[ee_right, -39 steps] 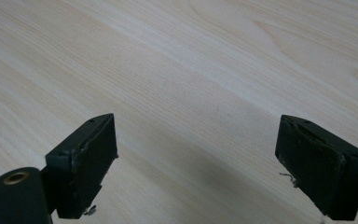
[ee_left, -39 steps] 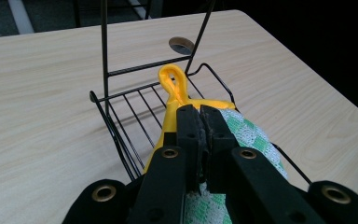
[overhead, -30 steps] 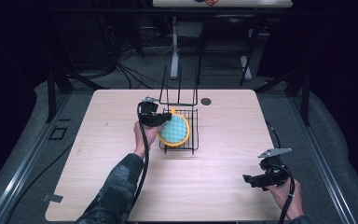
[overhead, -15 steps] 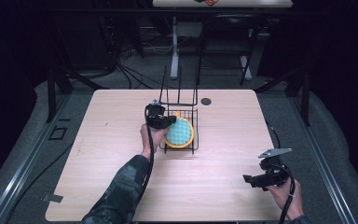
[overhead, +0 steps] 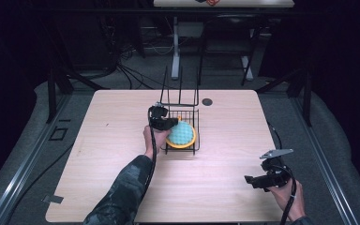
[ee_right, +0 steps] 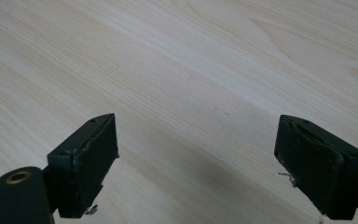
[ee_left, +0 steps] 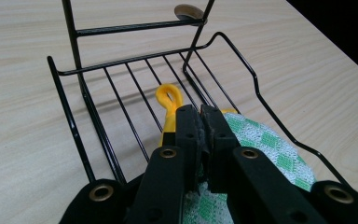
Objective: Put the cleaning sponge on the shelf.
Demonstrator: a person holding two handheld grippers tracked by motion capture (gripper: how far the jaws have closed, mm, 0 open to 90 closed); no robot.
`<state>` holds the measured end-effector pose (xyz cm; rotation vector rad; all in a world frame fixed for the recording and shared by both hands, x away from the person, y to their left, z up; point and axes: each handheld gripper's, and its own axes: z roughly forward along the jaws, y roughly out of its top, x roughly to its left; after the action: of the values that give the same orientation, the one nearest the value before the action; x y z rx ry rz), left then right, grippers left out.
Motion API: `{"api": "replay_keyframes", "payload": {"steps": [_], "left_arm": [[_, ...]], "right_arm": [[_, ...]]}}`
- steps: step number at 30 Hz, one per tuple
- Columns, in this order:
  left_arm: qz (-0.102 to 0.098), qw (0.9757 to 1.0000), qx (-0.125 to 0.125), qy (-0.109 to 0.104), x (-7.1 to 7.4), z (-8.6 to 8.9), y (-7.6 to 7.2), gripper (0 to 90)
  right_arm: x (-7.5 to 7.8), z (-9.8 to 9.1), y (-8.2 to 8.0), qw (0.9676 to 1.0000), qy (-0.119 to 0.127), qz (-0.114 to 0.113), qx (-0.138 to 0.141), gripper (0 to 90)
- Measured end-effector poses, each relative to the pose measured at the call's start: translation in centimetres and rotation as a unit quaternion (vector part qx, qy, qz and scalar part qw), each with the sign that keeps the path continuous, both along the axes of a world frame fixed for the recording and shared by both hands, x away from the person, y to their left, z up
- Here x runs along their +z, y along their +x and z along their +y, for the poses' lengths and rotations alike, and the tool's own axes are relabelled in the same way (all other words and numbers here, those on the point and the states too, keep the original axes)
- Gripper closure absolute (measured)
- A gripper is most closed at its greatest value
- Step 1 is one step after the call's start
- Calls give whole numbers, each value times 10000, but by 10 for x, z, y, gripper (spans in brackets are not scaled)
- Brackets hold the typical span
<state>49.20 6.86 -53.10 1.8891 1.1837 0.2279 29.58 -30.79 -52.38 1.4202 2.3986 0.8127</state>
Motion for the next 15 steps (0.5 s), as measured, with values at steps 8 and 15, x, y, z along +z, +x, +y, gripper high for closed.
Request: {"api": "replay_keyframes", "payload": {"steps": [8,15], "left_arm": [[60,10000,-46,-60,-1,1,3,729],[152,9998,-60,66,8,16,1,398]], "right_arm": [[2,-1,-1,10000,12,-48,-10,129],[2,-2,-1,10000,-2,-94,-5,129]]}}
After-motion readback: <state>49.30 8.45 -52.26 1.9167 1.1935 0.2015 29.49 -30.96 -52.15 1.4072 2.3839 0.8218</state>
